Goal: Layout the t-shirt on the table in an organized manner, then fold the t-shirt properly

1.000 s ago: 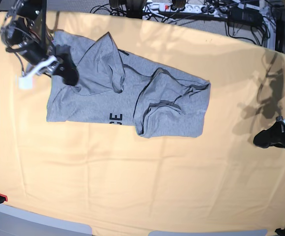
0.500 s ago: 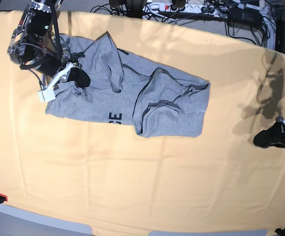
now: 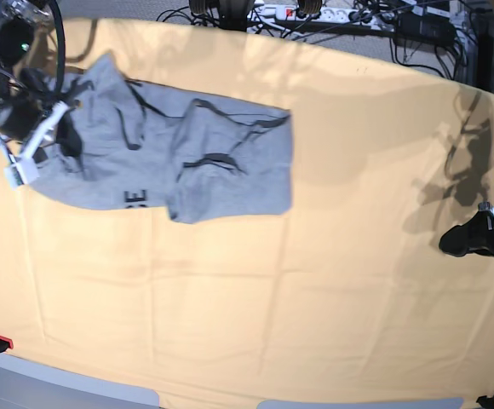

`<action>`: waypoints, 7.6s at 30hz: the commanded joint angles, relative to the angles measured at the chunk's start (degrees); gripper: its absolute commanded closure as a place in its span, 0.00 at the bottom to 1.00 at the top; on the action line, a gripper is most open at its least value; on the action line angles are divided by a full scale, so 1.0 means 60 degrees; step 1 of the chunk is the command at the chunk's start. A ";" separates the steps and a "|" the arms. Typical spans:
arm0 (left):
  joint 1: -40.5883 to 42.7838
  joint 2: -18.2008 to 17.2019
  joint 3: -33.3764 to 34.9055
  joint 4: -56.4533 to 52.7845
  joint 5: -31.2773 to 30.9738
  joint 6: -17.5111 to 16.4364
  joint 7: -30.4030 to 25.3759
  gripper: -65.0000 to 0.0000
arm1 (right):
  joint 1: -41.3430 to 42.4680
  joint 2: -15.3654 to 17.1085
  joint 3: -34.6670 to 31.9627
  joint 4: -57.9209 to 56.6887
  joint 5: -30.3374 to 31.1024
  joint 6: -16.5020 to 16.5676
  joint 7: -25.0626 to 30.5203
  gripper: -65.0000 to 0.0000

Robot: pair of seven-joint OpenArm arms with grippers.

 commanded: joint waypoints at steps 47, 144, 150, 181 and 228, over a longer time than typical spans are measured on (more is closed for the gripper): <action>0.0007 0.0182 -0.0098 0.0106 -0.0231 -0.0255 -0.0169 1.00 | 0.2561 -0.2546 -0.6583 0.2645 0.1927 0.0049 0.0209 0.27; -0.1049 0.3198 0.4554 0.0801 0.6102 -0.1049 -0.2856 1.00 | 0.2565 0.1395 -0.7457 -0.1421 0.1064 -0.0197 0.0209 1.00; -0.1792 0.3096 0.4484 0.0809 0.5311 -0.0889 -0.1909 1.00 | 0.1202 0.1395 -0.6200 -0.0189 0.1177 -0.0186 0.0209 1.00; 0.0149 0.1745 0.0175 0.0809 -0.0231 -0.0900 -0.0169 1.00 | 0.0590 0.1290 -0.6823 -0.1829 0.2164 0.0049 0.0900 1.00; 0.8521 0.1716 -0.3792 0.8287 -0.0231 -0.0667 -0.0169 1.00 | -0.5876 -0.0670 0.4703 0.3402 0.4850 0.0049 0.0209 1.00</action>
